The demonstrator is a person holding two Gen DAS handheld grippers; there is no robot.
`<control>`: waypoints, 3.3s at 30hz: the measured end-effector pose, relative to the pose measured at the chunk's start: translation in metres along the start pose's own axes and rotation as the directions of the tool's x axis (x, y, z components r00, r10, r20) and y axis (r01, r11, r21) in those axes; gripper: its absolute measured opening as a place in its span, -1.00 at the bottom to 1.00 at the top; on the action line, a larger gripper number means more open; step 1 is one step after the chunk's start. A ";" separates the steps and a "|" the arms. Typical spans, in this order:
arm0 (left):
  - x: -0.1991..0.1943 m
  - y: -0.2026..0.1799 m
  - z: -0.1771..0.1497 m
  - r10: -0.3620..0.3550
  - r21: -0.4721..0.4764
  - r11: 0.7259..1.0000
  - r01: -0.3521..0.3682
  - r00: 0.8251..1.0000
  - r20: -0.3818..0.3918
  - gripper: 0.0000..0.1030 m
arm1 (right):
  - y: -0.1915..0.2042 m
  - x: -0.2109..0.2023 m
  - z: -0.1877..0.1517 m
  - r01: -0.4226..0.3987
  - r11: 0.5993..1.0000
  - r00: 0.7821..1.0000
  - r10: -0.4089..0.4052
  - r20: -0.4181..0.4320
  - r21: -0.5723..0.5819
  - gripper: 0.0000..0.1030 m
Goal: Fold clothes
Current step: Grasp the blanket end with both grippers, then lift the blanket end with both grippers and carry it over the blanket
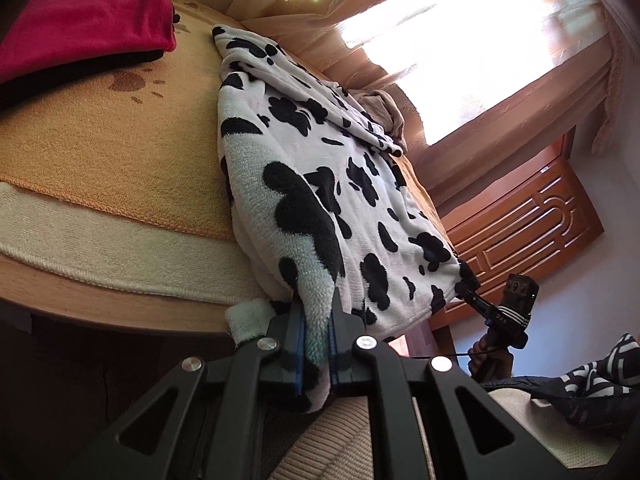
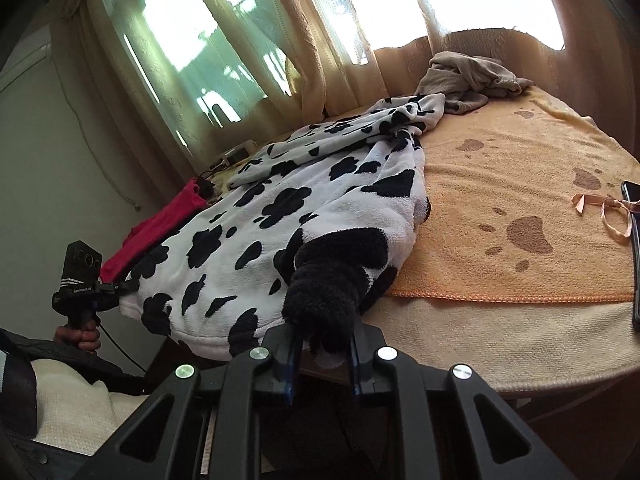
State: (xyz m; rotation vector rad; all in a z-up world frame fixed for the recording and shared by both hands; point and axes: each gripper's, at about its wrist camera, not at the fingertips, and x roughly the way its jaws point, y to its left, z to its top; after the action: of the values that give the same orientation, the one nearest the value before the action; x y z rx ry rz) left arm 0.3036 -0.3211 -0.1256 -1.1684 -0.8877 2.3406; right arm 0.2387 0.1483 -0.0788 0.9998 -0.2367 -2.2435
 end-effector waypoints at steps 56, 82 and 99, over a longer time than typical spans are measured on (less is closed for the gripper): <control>-0.047 -0.032 0.125 -0.323 -0.026 0.937 0.349 0.891 0.320 -0.77 | 0.019 -0.019 0.124 -0.109 0.991 0.977 0.122 0.177 -0.081 -0.61; 0.114 0.040 0.371 -0.187 -0.242 0.936 0.256 0.943 0.274 -0.77 | -0.077 0.182 0.339 0.074 0.988 0.980 -0.097 0.171 0.136 -0.62; 0.221 0.128 0.400 -0.073 -0.428 0.895 0.128 0.987 0.144 -0.68 | -0.169 0.302 0.345 0.187 0.945 0.982 -0.179 -0.055 0.268 -0.50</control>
State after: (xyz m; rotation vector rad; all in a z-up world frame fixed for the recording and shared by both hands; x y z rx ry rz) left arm -0.1559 -0.4351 -0.1566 -1.1075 -1.5414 2.2104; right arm -0.2405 0.0510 -0.0894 1.2440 -0.4669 -2.4059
